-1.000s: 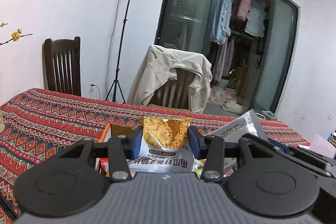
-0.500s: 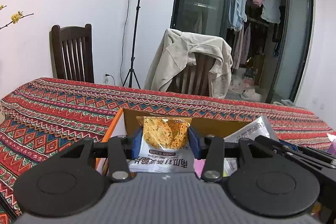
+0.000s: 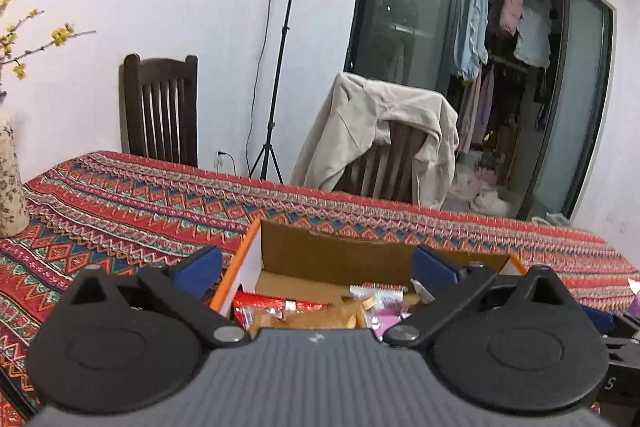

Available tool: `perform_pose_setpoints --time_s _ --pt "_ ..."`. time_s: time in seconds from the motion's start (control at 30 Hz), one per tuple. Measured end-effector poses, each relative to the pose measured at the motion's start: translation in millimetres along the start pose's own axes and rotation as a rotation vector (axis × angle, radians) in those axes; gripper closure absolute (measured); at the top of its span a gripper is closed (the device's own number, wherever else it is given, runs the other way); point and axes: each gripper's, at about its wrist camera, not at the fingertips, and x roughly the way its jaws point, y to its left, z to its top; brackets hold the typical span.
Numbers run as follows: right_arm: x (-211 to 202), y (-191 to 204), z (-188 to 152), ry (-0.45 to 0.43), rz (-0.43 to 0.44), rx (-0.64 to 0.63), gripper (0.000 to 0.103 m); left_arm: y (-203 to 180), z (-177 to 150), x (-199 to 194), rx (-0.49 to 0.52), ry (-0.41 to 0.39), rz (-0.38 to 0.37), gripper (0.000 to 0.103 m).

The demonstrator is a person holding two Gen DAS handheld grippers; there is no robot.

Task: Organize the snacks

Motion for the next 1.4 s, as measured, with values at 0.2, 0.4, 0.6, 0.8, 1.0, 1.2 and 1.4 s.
perform_pose_setpoints --time_s 0.2,0.4,0.6,0.8,1.0,1.2,1.4 --pt "-23 6 9 0.011 -0.020 -0.024 0.000 3 13 -32 -0.010 -0.042 -0.029 0.000" --pt "-63 15 9 0.009 -0.021 -0.063 0.000 10 6 -66 0.012 -0.011 -0.062 0.000" --pt "-105 19 -10 0.018 -0.017 -0.096 0.000 19 -18 -109 0.041 -0.008 -0.075 0.000" --pt "-141 24 -36 0.045 -0.008 -0.106 0.000 31 -46 -144 0.039 0.023 -0.063 0.000" --pt "-169 31 -57 0.066 0.002 -0.106 0.000 42 -72 -172 0.042 0.053 -0.039 0.000" --pt "-192 36 -69 0.063 0.003 -0.099 0.000 51 -86 -192 0.035 0.073 -0.039 0.000" --pt "-207 39 -77 0.069 -0.005 -0.104 0.000 52 -93 -205 0.035 0.080 -0.053 0.000"
